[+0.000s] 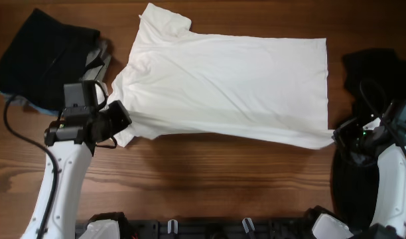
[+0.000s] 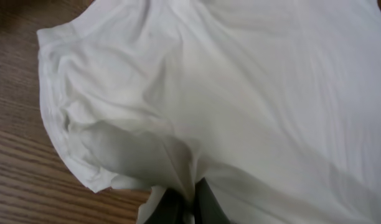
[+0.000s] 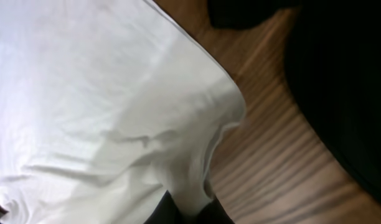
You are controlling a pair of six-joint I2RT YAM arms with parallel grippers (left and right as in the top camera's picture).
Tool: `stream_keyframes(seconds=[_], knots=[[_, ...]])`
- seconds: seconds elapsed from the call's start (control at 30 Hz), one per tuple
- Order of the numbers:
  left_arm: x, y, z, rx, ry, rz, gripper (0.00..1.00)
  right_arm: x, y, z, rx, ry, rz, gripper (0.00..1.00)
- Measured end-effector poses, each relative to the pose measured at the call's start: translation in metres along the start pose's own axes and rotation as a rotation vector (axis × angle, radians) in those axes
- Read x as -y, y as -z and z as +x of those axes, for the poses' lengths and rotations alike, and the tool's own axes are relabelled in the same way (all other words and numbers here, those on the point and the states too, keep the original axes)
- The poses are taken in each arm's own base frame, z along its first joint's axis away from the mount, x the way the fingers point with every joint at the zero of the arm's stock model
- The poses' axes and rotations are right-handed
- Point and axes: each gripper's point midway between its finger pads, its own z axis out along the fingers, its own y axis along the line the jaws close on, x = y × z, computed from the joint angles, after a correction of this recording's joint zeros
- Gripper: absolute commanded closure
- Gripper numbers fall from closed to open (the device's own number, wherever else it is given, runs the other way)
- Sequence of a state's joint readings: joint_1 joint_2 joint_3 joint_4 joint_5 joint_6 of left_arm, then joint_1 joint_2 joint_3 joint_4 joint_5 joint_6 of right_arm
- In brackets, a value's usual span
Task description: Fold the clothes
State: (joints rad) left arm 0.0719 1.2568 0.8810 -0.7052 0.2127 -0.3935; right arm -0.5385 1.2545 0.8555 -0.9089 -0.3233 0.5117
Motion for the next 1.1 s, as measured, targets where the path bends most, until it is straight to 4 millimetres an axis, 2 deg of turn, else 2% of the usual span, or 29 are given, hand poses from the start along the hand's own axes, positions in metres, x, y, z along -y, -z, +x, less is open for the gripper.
stream_keyframes(seconds=[0.2,0.4,0.53,0.63,0.83,0.87,0.9,0.93,0.97,1.0,1.03,1.1], knots=[[0.006,-0.016,-0.020,0.051,-0.019,0.025,0.96,-0.010,-0.020,-0.009,-0.040,-0.011,-0.053,0.92],[0.009,-0.028,-0.014,0.019,-0.053,0.015,0.96,-0.020,-0.043,-0.011,-0.089,0.000,-0.097,0.92],[0.008,-0.034,-0.016,0.017,-0.056,0.014,0.96,-0.040,-0.045,-0.025,-0.032,0.057,-0.164,0.90],[0.008,-0.036,-0.016,0.016,-0.058,0.013,0.94,-0.059,-0.044,-0.032,0.005,0.104,-0.229,0.82],[0.010,-0.036,-0.020,0.031,-0.065,0.020,0.94,-0.078,-0.046,-0.025,0.000,0.128,-0.265,0.82],[0.010,-0.036,-0.020,0.032,-0.065,0.021,0.94,-0.080,-0.047,-0.024,-0.001,0.128,-0.267,0.73],[0.010,-0.036,-0.021,0.033,-0.065,0.021,0.91,-0.081,-0.047,-0.025,0.003,0.128,-0.267,0.58],[0.010,-0.036,-0.021,0.035,-0.066,0.020,0.82,-0.081,-0.047,-0.026,0.008,0.127,-0.266,0.47],[0.011,-0.036,-0.022,0.040,-0.069,0.021,0.59,-0.081,-0.047,-0.028,0.017,0.120,-0.262,0.41],[0.011,-0.036,-0.024,0.048,-0.068,0.022,0.48,-0.080,-0.047,-0.030,0.028,0.120,-0.254,0.34],[0.012,-0.036,-0.026,0.058,-0.077,0.025,0.41,-0.079,-0.047,-0.033,0.042,0.116,-0.246,0.28],[0.013,-0.035,-0.030,0.073,-0.081,0.027,0.34,-0.077,-0.048,-0.038,0.066,0.113,-0.232,0.26]])
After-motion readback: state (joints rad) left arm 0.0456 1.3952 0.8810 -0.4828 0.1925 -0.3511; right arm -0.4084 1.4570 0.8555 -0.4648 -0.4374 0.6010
